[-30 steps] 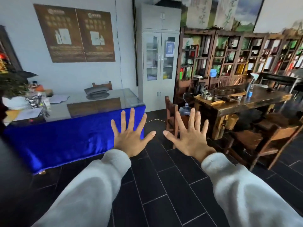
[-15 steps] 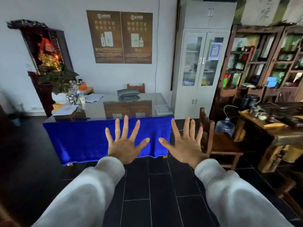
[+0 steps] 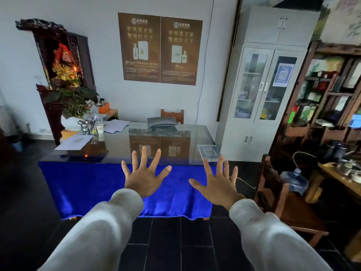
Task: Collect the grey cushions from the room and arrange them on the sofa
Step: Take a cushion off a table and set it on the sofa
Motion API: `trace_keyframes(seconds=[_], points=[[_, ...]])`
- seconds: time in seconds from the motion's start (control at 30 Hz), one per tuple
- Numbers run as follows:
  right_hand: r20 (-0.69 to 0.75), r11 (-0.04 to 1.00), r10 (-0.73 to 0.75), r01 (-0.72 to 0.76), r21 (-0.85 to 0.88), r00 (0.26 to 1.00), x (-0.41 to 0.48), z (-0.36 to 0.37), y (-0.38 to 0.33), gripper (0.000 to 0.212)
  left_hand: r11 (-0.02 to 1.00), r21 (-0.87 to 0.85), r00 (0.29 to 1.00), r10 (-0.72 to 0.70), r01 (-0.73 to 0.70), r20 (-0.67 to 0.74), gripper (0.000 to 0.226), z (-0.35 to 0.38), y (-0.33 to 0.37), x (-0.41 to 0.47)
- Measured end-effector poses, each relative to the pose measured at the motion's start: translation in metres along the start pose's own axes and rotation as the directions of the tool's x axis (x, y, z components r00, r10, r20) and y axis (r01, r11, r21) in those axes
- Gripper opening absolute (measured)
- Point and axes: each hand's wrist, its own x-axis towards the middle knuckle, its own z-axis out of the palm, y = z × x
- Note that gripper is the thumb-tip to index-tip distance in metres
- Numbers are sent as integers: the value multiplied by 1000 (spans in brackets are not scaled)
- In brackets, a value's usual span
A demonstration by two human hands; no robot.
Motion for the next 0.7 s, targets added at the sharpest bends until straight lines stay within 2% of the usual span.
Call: trace_keyframes(seconds=[0.13, 0.43, 0.57, 0.7], points=[[-9, 1000, 12, -11, 26, 1000, 86, 2, -11, 125, 1000, -22, 1000, -7, 8, 21, 81, -3, -18, 87], [79, 997, 43, -49, 68, 996, 250, 37, -12, 109, 1000, 1, 997, -17, 17, 69, 81, 41, -49, 245], [116, 998, 27, -33, 46, 993, 342, 70, -11, 108, 998, -55, 992, -24, 31, 122, 82, 79, -59, 325], [164, 999, -24, 18, 38, 986, 452, 102, -13, 108, 999, -4, 976, -41, 43, 212, 79, 120, -70, 415]])
